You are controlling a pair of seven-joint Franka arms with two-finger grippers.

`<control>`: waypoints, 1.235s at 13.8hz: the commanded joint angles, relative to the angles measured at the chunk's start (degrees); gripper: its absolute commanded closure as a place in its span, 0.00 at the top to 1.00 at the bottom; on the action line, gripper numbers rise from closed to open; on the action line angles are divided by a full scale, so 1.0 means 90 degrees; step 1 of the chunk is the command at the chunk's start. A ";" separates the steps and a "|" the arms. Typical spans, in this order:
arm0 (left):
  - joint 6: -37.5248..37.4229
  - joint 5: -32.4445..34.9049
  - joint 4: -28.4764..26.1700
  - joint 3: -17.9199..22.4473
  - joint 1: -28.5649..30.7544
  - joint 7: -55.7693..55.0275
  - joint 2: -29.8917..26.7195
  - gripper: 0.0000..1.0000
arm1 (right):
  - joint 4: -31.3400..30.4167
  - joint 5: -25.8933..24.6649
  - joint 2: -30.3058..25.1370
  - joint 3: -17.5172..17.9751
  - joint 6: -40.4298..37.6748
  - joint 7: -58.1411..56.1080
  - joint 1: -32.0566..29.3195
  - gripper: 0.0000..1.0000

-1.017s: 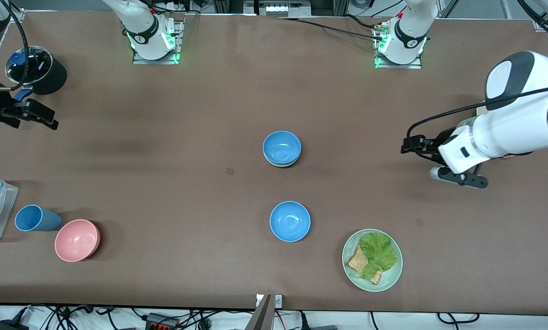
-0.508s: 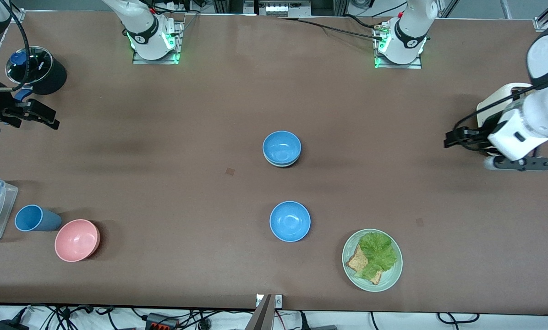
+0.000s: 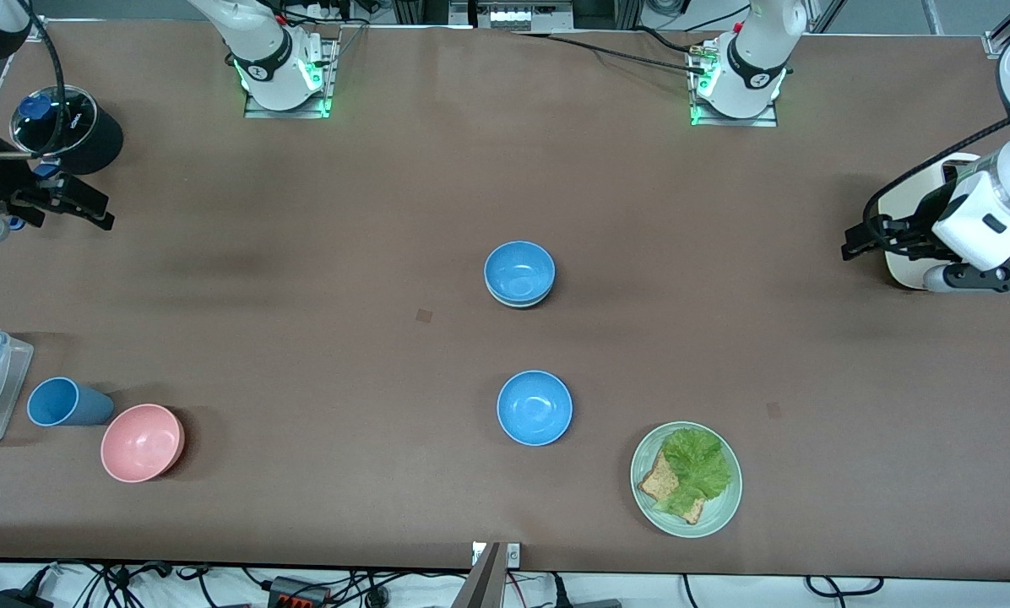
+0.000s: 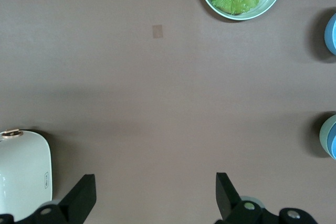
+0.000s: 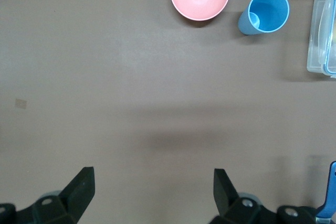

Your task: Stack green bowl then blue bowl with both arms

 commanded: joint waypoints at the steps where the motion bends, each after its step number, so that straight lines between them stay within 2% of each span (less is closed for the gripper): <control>1: 0.0040 -0.0071 -0.0208 0.0291 -0.0313 0.0106 -0.0248 1.00 | -0.0511 -0.0102 -0.0362 0.0053 0.0254 0.0013 -0.0055 1.00; 17: -0.0126 0.0056 -0.0003 0.0253 -0.0363 0.0272 -0.0180 1.00 | -0.0355 -0.0053 -0.0264 0.0043 0.0303 -0.0016 -0.0035 1.00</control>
